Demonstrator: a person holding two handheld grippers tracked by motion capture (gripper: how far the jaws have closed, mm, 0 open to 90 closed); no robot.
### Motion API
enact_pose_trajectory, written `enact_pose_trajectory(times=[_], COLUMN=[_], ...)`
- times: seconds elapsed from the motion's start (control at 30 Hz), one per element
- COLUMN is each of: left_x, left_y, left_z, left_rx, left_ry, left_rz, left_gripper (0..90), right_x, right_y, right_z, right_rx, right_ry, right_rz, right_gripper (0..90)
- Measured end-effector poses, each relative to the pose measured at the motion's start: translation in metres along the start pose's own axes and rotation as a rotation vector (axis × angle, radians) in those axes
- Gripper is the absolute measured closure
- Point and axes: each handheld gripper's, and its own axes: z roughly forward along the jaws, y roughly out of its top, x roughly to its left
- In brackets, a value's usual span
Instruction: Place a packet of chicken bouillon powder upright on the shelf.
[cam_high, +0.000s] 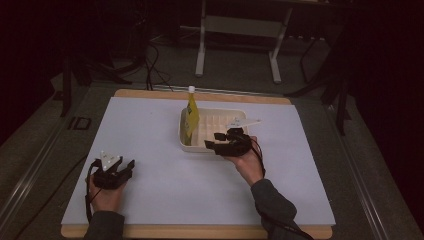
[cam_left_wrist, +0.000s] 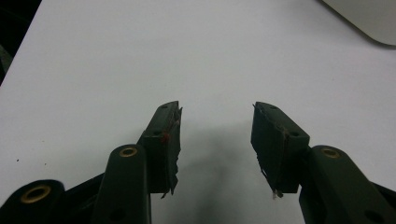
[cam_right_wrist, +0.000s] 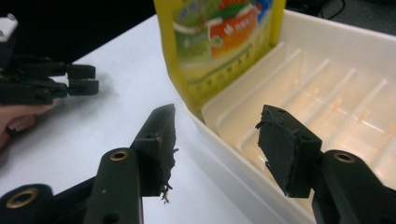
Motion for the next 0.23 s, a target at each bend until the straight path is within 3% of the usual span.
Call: enact_pose_trajectory(times=[0.23], left_x=[0.000], left_y=[0.000], left_z=[0.001], left_rx=[0.007], left_ry=[0.002], left_rz=[-0.001], left_gripper=[51.5], right_x=[-0.005], right_y=[-0.015], right_z=[-0.010], right_rx=[0.013], right_ry=[-0.018], right_rz=[-0.006], right_gripper=[46.0])
